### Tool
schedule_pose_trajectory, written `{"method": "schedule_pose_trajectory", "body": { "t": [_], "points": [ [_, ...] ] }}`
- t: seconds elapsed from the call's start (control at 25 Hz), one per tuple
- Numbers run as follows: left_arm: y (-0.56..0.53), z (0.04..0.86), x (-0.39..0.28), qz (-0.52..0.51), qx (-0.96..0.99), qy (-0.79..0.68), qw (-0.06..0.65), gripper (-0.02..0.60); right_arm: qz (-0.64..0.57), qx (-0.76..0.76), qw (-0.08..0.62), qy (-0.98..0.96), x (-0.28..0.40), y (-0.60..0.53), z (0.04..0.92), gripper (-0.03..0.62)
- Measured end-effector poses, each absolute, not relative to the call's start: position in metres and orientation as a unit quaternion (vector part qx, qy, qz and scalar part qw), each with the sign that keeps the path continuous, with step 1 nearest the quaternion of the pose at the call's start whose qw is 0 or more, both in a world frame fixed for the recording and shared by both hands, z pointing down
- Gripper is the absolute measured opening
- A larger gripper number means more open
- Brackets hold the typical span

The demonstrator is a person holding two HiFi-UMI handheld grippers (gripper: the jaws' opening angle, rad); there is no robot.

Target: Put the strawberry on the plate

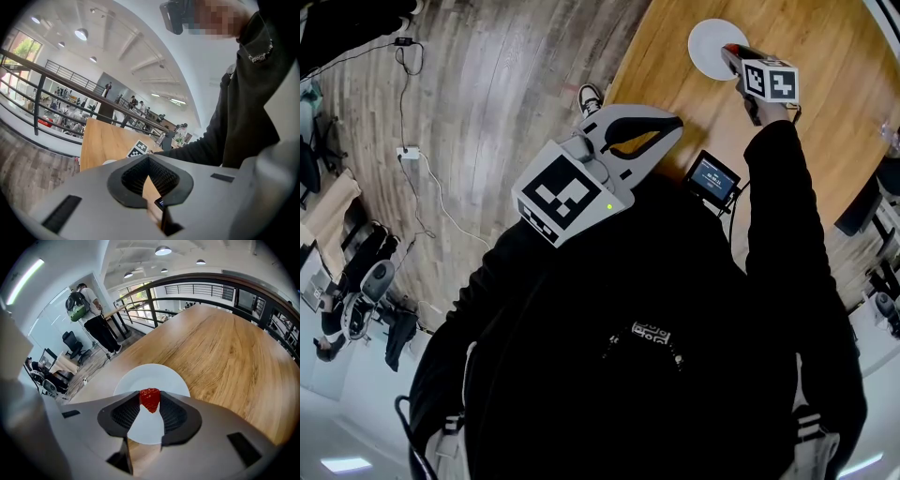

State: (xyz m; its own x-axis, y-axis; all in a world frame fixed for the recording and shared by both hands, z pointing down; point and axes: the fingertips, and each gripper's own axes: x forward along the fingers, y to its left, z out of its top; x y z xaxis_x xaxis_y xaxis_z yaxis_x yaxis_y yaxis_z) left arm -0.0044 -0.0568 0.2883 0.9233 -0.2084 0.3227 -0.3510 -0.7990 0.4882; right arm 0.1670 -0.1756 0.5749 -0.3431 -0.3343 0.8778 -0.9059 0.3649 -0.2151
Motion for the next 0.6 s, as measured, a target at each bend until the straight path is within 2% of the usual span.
{"method": "schedule_pose_trajectory", "body": {
  "t": [0.6],
  "points": [
    [-0.0601, 0.2894, -0.0047, 0.126, 0.935, -0.160, 0.291, -0.005, 0.354, 0.423, 0.400, -0.731, 0.1723, -0.1745, 0.5854, 0.143]
  ]
}}
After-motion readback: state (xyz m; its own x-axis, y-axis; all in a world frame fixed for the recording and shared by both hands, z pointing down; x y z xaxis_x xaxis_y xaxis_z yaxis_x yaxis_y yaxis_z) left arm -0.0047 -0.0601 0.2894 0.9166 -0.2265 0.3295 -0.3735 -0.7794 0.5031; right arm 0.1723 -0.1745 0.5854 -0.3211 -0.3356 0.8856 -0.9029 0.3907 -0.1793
